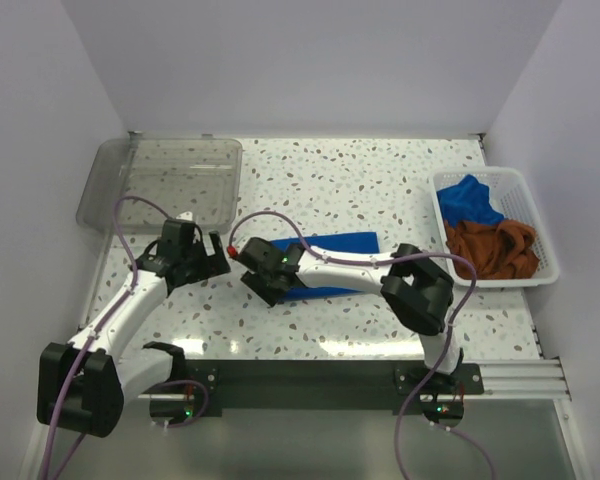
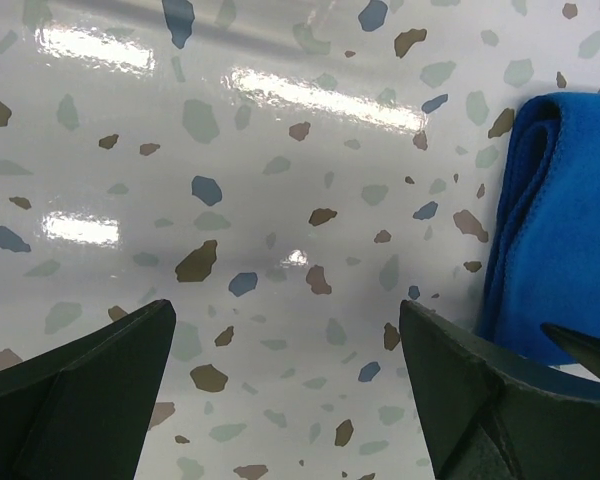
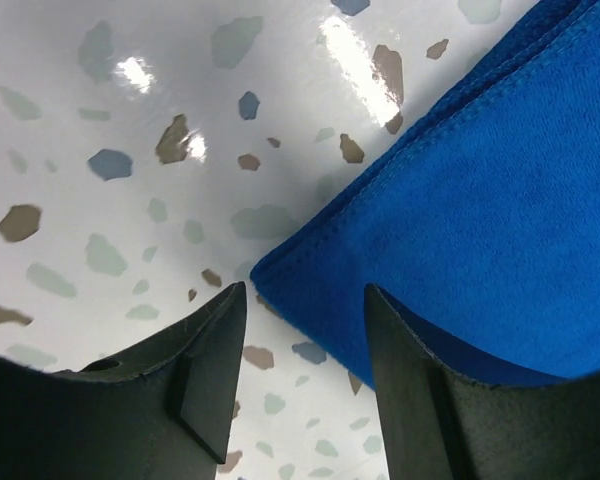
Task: Fold and stack the towels
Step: Neatly place the folded towel into the bin
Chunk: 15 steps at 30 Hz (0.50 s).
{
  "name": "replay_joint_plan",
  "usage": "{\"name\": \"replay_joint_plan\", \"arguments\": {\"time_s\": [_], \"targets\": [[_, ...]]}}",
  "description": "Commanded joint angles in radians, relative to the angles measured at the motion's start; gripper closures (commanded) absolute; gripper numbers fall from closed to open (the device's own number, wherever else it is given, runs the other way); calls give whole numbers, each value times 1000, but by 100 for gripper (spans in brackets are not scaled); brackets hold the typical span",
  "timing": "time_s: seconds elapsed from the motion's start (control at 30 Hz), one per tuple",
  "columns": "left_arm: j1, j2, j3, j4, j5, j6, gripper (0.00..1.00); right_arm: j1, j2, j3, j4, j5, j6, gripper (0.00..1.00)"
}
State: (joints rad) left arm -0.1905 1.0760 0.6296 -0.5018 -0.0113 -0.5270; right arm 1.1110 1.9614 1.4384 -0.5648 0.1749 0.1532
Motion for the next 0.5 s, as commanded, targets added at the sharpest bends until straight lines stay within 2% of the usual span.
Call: {"name": "replay_joint_plan", "arguments": {"time_s": [0.0,0.17,0.27,0.33,0.4,0.43,0.47], "targets": [[16,-14,-2,19,28,32,0,4,42,53,-12,77,-7,46],[16,-2,-8,31,34,25,0,6,82,31,9,48,-4,49],[16,5,-13,43,40,10,0,6,102,5,9,26,-1,55],[16,18,-18,57,59,-5,0,4,105,-13,13,15,-1,62],[16,28,-18,74,71,-16,0,6,97,-35,25,14,-3,74],[16,44,-22,80,95,-21,0,4,76,-45,34,6,-3,88],[16,50,-24,98,109,-22,0,3,61,-74,74,0,-6,94]]}}
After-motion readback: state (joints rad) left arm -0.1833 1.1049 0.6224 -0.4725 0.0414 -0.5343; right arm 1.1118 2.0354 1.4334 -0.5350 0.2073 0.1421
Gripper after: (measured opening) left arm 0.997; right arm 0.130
